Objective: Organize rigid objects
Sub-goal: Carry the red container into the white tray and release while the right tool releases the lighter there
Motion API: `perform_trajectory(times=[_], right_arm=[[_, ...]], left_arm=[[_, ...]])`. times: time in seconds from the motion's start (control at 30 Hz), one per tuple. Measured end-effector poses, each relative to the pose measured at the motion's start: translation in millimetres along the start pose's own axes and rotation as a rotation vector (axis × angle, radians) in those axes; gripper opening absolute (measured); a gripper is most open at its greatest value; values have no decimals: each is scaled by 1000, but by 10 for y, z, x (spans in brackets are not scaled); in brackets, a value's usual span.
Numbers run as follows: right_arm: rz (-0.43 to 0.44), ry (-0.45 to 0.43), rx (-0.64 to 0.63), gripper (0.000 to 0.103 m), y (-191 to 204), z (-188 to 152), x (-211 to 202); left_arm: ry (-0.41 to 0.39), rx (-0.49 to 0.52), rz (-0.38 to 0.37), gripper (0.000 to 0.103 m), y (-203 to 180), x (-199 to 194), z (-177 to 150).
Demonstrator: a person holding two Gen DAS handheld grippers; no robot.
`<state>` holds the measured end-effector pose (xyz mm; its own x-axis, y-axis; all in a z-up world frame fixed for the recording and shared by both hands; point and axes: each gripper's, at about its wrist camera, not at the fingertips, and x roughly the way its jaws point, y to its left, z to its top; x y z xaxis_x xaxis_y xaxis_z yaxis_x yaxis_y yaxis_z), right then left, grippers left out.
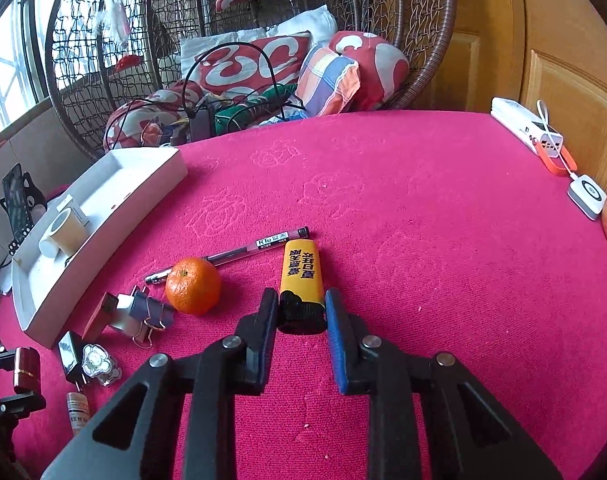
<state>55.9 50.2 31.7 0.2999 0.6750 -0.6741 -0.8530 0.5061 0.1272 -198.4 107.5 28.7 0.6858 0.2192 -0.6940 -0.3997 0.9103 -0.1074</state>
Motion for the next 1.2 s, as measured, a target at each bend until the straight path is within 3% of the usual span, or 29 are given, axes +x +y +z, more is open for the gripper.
perform_trajectory(times=[0.53, 1.2], right_arm=[[85, -194, -83, 23, 331, 287, -729], [252, -246, -259, 23, 1263, 672, -697]], left_arm=[[-117, -68, 55, 46, 210, -396, 102], [-190, -213, 194, 46, 870, -669, 153]])
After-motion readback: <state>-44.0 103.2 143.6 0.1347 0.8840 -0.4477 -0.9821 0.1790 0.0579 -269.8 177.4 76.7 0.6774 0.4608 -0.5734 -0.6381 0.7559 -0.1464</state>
